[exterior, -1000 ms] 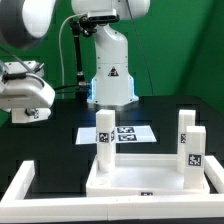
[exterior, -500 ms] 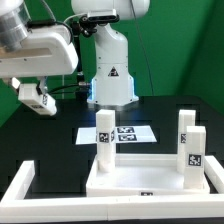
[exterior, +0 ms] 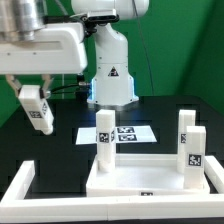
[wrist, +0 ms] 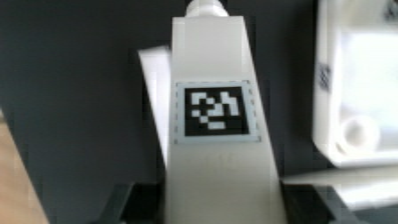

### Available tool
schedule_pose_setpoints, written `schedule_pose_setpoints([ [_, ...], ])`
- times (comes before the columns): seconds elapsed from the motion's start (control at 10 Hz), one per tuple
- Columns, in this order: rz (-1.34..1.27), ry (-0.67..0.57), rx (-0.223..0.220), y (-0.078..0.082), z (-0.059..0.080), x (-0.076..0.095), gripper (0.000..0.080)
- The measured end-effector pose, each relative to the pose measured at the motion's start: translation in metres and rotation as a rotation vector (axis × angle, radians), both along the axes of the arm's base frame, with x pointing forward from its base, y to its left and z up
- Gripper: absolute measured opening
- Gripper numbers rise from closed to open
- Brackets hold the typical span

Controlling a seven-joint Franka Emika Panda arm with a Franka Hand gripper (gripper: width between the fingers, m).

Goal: Assemble desk

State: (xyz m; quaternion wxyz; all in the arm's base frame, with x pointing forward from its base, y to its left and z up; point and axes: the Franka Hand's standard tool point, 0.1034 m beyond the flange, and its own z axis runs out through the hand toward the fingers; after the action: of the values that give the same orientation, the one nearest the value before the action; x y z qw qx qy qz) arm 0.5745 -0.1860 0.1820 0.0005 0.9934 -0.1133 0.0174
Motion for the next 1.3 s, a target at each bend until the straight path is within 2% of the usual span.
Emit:
schedule_pose_setpoints([
  [0.1, -0.009, -0.104, -0.037, 0.018, 0.011, 0.019, 0.029],
  [0.2, -0.014, -0.231, -0.076, 0.045, 0.02, 0.039, 0.029],
  [0.3, -0.006, -0.364, -0.122, 0.069, 0.021, 0.049, 0.029],
  [0.4, -0.013, -0.375, -0.119, 0.078, 0.013, 0.042, 0.029],
  [0.5, -0.009, -0.426, -0.147, 0.072, 0.016, 0.044, 0.029],
  [0.7, -0.007, -0.421, -0.145, 0.075, 0.014, 0.042, 0.029],
  [0.8, -0.012, -0.445, -0.148, 0.083, 0.007, 0.04, 0.029],
  [0.9, -0.006, -0.449, -0.138, 0.097, 0.001, 0.042, 0.029],
  [1.2, -0.02, -0.496, -0.111, 0.119, 0.007, 0.061, 0.029],
  [1.3, -0.018, -0.497, -0.112, 0.119, 0.008, 0.061, 0.029],
])
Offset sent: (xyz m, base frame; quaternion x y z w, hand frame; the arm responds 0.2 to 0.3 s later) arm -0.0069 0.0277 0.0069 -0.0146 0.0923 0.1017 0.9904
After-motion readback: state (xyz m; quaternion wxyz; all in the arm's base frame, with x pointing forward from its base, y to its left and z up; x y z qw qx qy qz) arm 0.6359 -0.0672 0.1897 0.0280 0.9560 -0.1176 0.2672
